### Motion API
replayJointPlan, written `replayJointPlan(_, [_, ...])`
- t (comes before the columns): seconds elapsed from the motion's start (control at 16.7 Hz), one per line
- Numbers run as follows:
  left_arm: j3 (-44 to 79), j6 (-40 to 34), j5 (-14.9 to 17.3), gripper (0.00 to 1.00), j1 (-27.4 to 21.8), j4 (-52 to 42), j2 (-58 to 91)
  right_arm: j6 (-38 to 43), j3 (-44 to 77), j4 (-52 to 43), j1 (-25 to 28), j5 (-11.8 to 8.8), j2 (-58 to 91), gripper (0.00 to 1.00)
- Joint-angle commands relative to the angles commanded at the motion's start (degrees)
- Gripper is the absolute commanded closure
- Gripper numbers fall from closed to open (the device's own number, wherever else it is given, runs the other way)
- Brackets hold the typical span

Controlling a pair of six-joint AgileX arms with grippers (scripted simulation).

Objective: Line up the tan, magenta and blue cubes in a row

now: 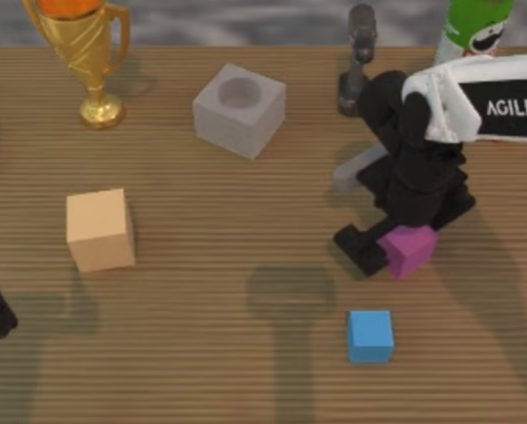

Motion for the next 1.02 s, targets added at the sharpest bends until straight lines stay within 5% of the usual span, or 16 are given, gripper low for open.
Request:
replayJointPlan(0.66, [0.00,0.00,0.00,0.00,0.00,0.00,0.00,0.00,0.00,0.00,0.00,0.00,0.00,0.98])
replayJointPlan(1.02, [0.00,0.00,0.00,0.00,0.00,0.00,0.00,0.00,0.00,0.00,0.00,0.00,0.00,1.00])
